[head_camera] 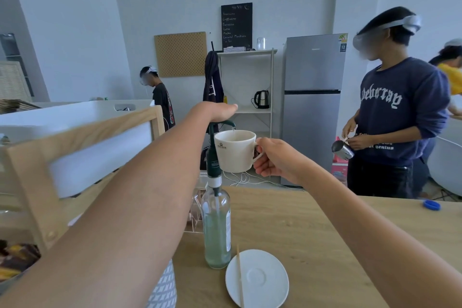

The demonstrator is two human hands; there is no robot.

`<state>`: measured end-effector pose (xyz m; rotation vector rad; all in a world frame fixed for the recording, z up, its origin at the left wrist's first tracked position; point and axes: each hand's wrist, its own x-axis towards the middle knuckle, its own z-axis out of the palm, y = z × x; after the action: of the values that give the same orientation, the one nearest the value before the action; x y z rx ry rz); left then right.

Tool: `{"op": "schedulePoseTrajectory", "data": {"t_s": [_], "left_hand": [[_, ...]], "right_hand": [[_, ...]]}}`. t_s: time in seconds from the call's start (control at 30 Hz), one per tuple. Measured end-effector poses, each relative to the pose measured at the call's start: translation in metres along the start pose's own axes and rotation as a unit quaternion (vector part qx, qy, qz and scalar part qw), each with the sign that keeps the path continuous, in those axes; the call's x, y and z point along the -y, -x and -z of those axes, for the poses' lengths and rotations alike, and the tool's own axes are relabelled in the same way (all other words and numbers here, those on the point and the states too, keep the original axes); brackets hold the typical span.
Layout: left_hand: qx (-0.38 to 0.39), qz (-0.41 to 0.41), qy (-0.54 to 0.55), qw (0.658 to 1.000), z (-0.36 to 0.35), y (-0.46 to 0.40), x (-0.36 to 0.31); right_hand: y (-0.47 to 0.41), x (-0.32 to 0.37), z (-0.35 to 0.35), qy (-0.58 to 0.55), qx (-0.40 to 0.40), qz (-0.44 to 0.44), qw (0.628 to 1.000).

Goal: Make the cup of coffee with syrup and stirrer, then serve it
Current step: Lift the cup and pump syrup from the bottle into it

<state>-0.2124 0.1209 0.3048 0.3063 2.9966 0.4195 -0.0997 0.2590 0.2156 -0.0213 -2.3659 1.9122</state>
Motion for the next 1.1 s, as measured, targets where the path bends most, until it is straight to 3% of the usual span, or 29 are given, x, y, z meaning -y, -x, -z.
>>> {"op": "schedulePoseTrajectory", "data": {"t_s": [0.37,0.83,0.97,1.1], "left_hand": [[0.03,-0.011,0.036,0.999,-0.017,0.0,0.002],[-0.012,-0.009,0.017,1.0,0.002,0.008,-0.004],[-0.084,-0.074,-0.038,0.993,0.0,0.006,-0.005],[-0.238,-0.139,-0.129,0.953,-0.002,0.013,-0.002]], "right_hand": [[0.0,-0.009,0.002,0.003,0.01,-0.002,1.0],[0.002,-0.004,0.001,-0.006,0.01,0.005,1.0],[0.005,-0.001,-0.001,-0.007,0.008,0.003,1.0],[0.01,0.003,-0.003,-0.005,0.004,0.003,1.0]]}}
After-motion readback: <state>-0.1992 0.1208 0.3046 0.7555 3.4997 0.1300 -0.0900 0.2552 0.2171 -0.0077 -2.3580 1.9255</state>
